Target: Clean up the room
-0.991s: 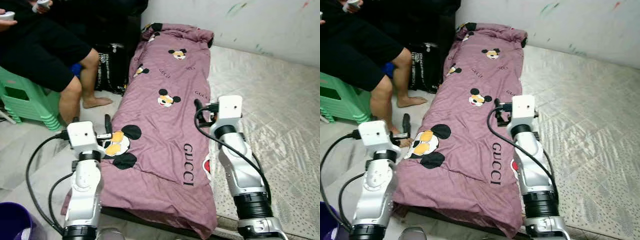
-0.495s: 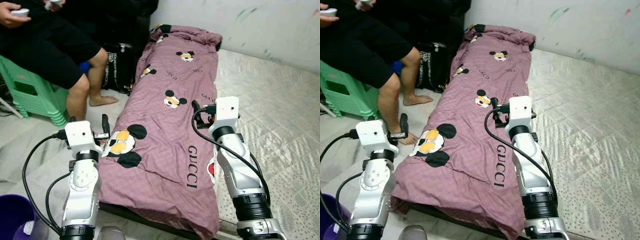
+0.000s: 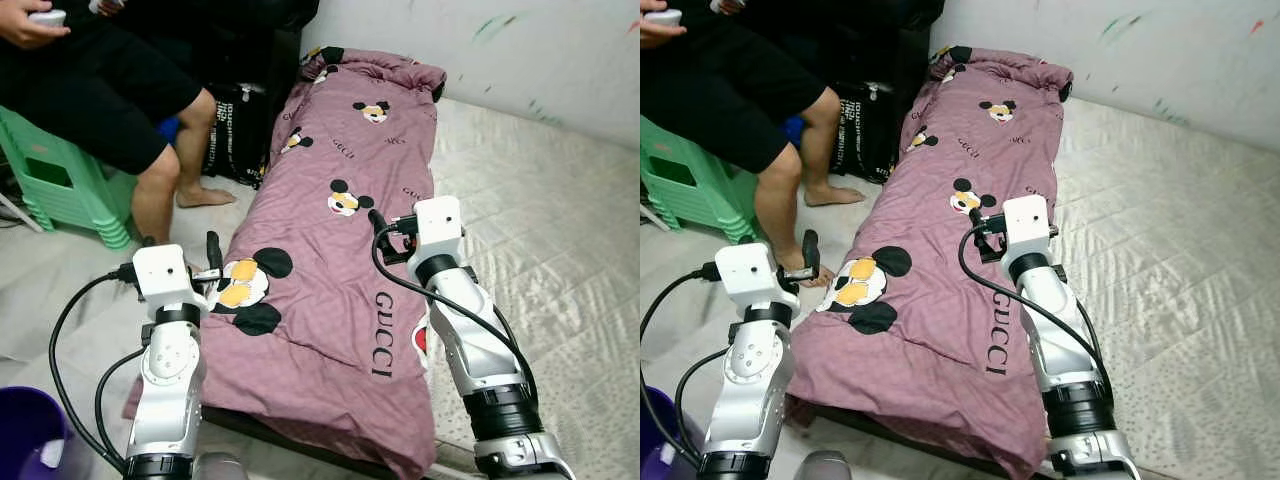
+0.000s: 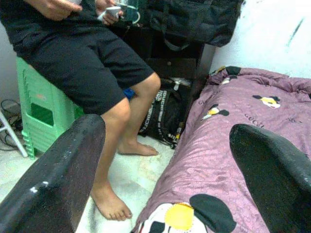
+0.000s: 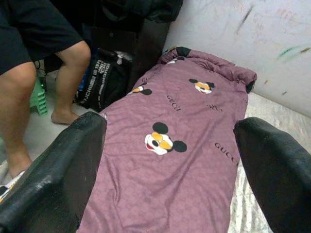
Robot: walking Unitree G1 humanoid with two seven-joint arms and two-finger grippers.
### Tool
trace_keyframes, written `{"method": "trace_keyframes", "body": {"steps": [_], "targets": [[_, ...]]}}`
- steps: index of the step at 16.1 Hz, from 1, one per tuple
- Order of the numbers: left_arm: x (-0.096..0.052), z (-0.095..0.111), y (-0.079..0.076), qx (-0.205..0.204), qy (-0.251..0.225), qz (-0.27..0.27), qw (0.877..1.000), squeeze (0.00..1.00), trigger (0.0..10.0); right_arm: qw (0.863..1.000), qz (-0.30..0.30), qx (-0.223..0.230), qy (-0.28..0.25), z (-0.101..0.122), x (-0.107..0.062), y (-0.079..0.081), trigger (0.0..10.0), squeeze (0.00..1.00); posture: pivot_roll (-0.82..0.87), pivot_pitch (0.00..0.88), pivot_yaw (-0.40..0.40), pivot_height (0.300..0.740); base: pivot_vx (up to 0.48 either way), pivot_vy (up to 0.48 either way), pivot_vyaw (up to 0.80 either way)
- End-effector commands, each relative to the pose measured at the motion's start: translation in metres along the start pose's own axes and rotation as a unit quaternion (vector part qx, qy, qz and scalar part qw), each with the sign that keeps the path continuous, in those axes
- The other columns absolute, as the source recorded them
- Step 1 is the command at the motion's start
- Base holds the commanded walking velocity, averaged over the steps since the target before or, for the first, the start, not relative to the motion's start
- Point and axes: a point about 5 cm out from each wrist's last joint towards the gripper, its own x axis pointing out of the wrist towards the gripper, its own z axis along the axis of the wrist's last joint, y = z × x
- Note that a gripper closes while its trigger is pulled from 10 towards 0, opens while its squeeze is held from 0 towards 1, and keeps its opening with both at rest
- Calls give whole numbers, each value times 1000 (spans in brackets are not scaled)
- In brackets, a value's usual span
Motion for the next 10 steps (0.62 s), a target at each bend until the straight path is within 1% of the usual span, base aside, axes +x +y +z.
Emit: {"method": "trace_keyframes", "body": {"steps": [1,2,4,6,7,8,9,10], "targets": [[-3,3,-1,2,-10,8,1000,0,10000,1000,6,-1,-9,6,5,2,10000,0,48,0,-133,740,0,0,0],[-3,3,-1,3,-10,9,1000,0,10000,1000,6,-1,-11,7,6,2,10000,0,48,0,-133,740,0,0,0],[-1,1,-6,5,-4,-5,1000,0,10000,1000,-7,4,-15,7,3,0,10000,0,15,0,-95,740,0,0,0],[6,1,-14,1,-2,-34,999,0,10000,999,-35,8,-16,4,-6,-8,10000,0,-35,0,-41,740,0,0,0],[7,1,-15,0,-1,-39,999,0,10000,999,-41,9,-16,3,-8,-10,10000,0,-40,0,-35,740,0,0,0],[11,1,-19,-4,1,-54,999,0,10000,998,-60,8,-15,0,-13,-15,10000,0,-72,0,-1,740,0,0,0],[12,1,-20,-4,1,-57,998,0,10000,998,-65,9,-16,0,-15,-16,10000,0,-85,0,14,740,0,0,0],[15,1,-24,0,2,-68,998,0,10000,997,-78,9,-16,-1,-18,-20,10000,0,-96,0,27,740,0,0,0]]}}
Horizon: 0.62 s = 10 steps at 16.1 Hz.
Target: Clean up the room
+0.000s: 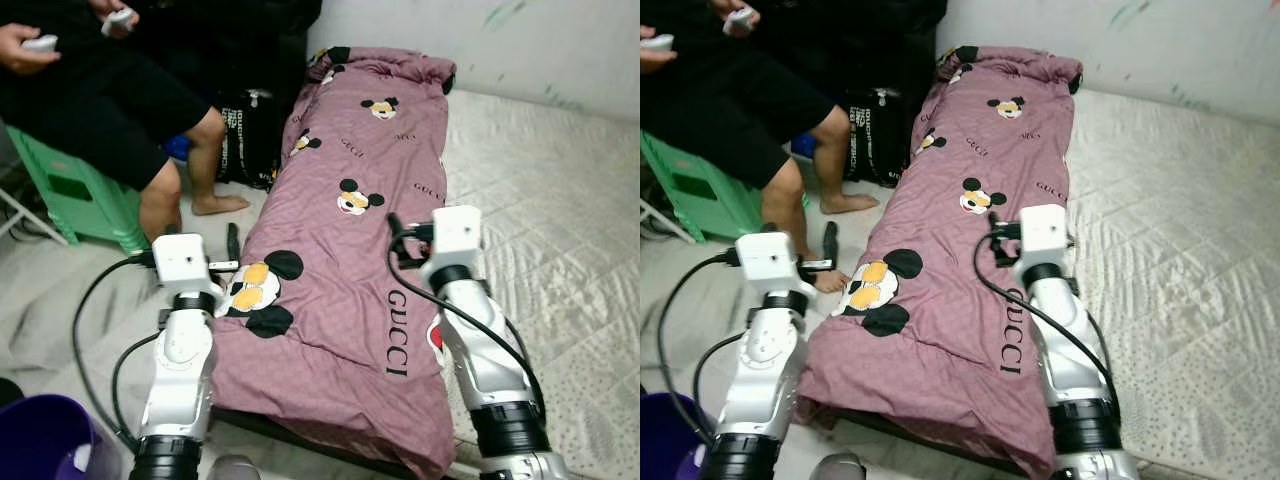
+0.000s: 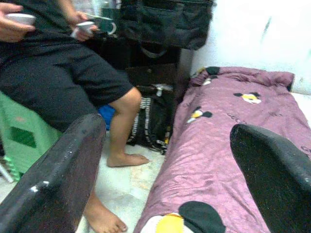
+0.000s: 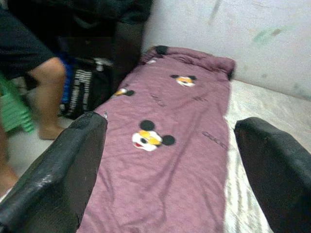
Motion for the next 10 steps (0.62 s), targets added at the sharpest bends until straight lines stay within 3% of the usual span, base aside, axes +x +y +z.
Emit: {"method": "trace_keyframes", "body": {"steps": [1,4,10], "targets": [[3,-2,-5,6,5,-18,1000,0,10000,1000,-19,0,-15,6,-2,-6,10000,0,-108,0,41,740,0,0,0],[7,-1,-8,7,5,-25,1000,0,10000,1000,-25,0,-15,6,-2,-8,10000,0,-104,0,43,740,0,0,0],[4,-4,-2,6,8,-9,1000,0,10000,1000,-13,2,-14,7,1,-1,10000,0,-76,0,19,740,-407,0,0]]}}
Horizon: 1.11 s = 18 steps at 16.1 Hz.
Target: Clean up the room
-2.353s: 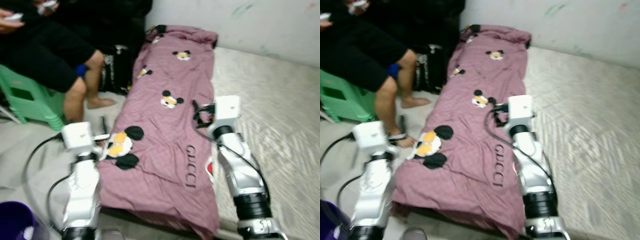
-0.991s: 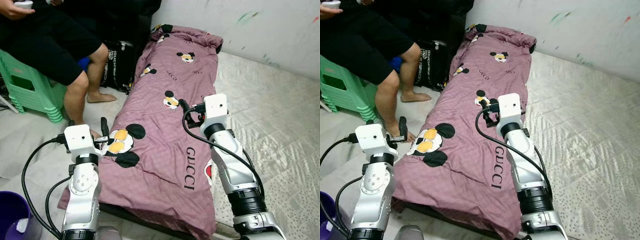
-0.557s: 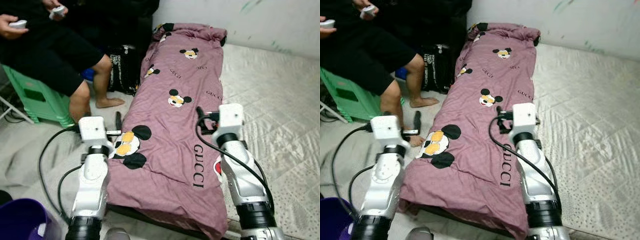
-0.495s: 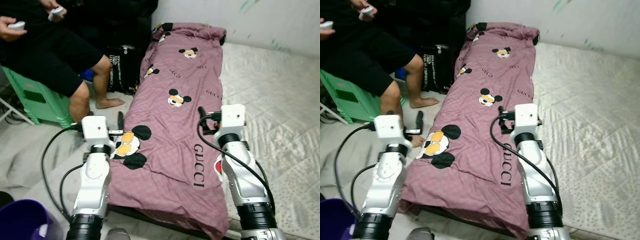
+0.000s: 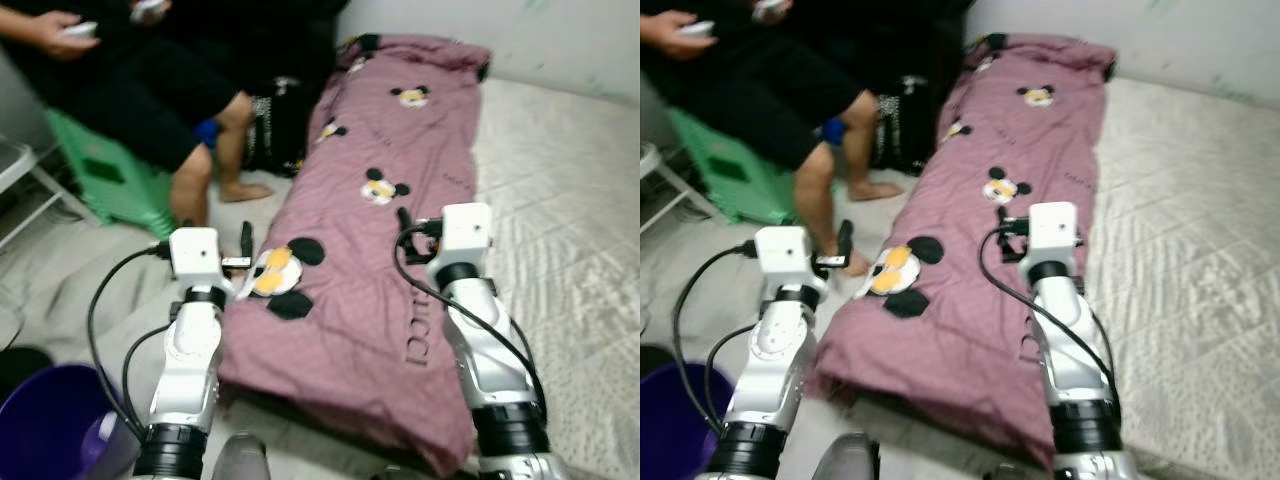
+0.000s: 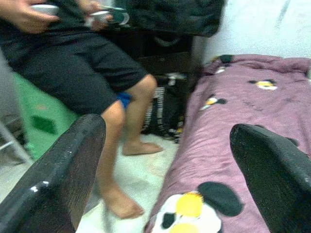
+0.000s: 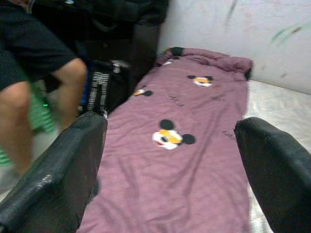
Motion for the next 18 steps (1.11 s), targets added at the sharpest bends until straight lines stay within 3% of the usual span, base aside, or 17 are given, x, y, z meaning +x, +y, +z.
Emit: {"method": "trace_keyframes", "body": {"steps": [1,18], "targets": [[-2,-2,1,3,3,4,1000,0,10000,1000,-5,-2,1,0,0,-3,10000,0,-76,0,18,740,-345,0,0],[-11,-1,11,-4,-8,21,1000,0,10000,1000,24,-6,3,-1,5,5,10000,0,-36,0,-19,740,-17,0,0]]}}
